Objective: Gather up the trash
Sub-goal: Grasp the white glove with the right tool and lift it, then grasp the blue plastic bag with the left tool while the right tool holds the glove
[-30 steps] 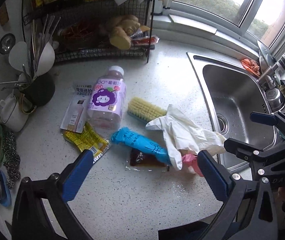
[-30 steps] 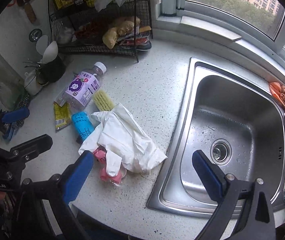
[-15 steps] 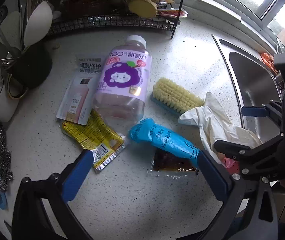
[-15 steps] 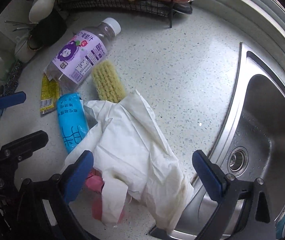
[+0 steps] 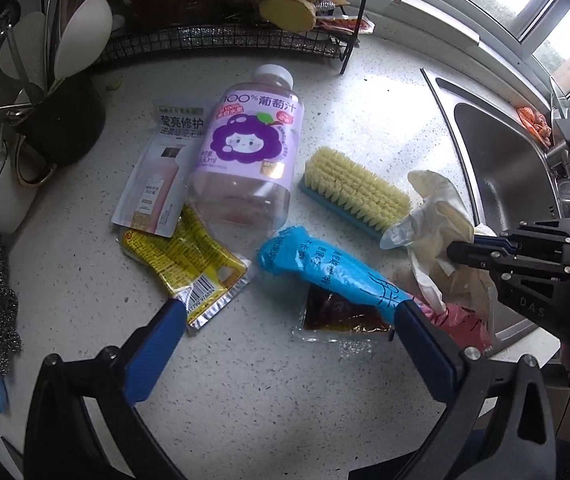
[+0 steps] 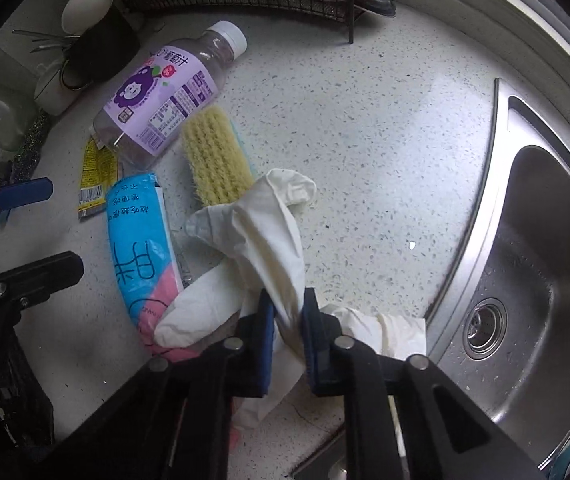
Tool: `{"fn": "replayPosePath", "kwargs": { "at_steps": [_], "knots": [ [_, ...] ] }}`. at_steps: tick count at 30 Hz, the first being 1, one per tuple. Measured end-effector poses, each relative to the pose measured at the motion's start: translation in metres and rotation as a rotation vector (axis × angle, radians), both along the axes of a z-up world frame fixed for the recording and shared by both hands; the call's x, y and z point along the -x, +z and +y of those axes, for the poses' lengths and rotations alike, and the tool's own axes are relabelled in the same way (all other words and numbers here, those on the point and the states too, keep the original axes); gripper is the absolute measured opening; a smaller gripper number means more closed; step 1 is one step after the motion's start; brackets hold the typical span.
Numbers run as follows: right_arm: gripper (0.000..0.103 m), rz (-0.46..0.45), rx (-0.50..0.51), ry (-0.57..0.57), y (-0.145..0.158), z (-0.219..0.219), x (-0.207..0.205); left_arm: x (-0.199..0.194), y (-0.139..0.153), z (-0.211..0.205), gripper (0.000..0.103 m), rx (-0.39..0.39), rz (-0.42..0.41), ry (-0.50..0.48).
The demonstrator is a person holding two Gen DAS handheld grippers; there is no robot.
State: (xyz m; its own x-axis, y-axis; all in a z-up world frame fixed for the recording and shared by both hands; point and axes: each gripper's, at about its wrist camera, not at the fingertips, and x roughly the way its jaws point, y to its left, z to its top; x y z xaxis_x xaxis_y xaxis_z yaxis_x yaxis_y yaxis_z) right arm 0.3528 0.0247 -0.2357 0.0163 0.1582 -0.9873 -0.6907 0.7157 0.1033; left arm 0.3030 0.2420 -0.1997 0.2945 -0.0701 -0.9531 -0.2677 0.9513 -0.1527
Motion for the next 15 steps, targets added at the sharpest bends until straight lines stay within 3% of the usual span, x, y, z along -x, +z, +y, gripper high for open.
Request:
{"fn": "replayPosePath", "kwargs": {
  "at_steps": [10, 15],
  "knots": [
    [0.003, -0.06, -0.111, -0.119, 0.051, -0.04, 0.017, 0.012, 0.021, -0.016, 0.103, 0.027, -0.011, 0.008],
    [0.003, -0.102, -0.145, -0.176, 0.069, -0.058, 0.026, 0.011, 0.021, -0.022, 0.103, 0.078, -0.003, 0.04]
  ]
}}
